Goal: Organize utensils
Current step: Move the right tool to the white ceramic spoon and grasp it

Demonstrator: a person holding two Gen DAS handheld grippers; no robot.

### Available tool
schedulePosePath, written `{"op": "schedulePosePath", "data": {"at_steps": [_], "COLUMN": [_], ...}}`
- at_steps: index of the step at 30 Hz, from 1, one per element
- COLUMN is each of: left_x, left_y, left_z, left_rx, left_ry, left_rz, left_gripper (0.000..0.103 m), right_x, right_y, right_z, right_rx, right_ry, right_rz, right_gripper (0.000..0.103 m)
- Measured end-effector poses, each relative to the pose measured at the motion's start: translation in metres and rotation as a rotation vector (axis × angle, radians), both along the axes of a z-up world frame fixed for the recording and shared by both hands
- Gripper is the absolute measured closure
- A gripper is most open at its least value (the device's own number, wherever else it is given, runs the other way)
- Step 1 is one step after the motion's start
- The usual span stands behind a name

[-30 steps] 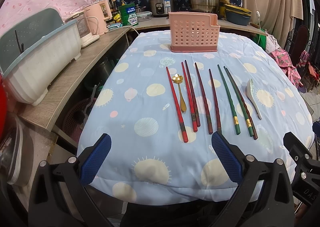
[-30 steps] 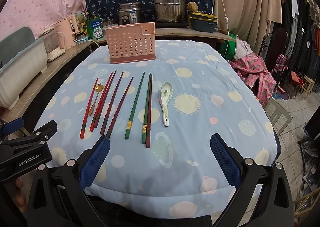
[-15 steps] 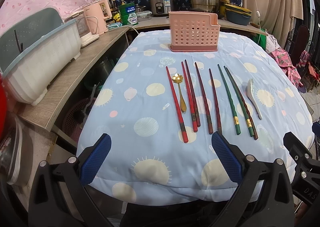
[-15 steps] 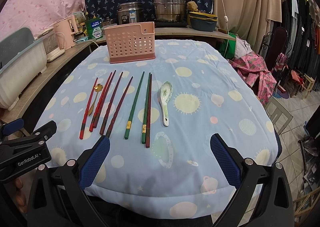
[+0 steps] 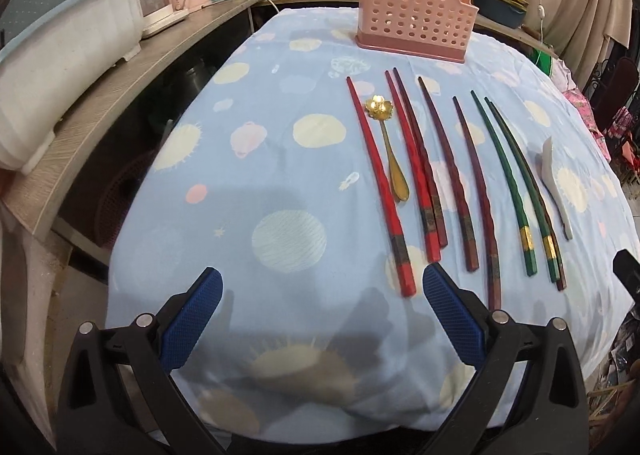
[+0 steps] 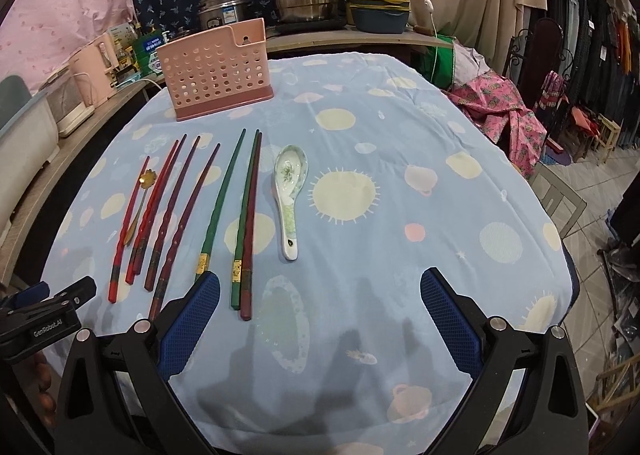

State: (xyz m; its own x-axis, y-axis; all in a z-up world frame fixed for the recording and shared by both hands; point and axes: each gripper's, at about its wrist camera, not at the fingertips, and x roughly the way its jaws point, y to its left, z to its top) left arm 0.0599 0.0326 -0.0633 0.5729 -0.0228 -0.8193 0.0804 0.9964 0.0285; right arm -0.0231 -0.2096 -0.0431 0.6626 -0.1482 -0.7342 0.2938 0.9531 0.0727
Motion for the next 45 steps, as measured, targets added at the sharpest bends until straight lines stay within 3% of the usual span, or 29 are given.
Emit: {"op": "schedulePosePath", "data": {"at_steps": [9,12,15,22,30,33,40,45], "left_x": [0.019,0.022,0.025,0.028,0.028,0.027,0.024,0.022], "left_y": [-0.015,-0.013,-0.009,-0.01,-0.008,-0.008,-0.005,0.003], "left_z": [-0.023,-0.021,-0.019,-0.017,-0.017,-0.017,-0.013,0.005], "left_rx": [0.004,-0.008,-0.018,-0.009,-0.022,-0.026,-0.063,-0.084], "left_ry": [0.053,0.044,0.038,0.032,0.035,0.034,0.04,0.001], "left_rz": [-0.038,-0.036,-0.03,-0.041,-0.045,-0.05,-0.056,-0.047], "left_gripper": [0.018,0.031,0.044,0.07,0.094,0.094,0.096,0.096], "right_x": [0.022,0.03,0.041,0.069,0.078,0.078,0.074,0.068], "right_y": [-0.006,-0.008,-0.01,-0.005,-0.003,-0.002,-0.002,-0.004], "right_z": [-0.014,-0.016,-0.02,-0.034,-0.048,-0.048,-0.043,-0.025], "right_rx": [0.01,0.012,0.015,0.012,-0.001,0.007,0.03,0.045], "right_ry": [0.018,0.017,0.016,0.033,0.049,0.046,0.039,-0.003], "right_rz": [-0.002,-0.004,0.004,0.046,0.058,0.069,0.081,0.082], "right_gripper": [0.007,0.01,0.019,0.056,0.072,0.089,0.093,0.095]}}
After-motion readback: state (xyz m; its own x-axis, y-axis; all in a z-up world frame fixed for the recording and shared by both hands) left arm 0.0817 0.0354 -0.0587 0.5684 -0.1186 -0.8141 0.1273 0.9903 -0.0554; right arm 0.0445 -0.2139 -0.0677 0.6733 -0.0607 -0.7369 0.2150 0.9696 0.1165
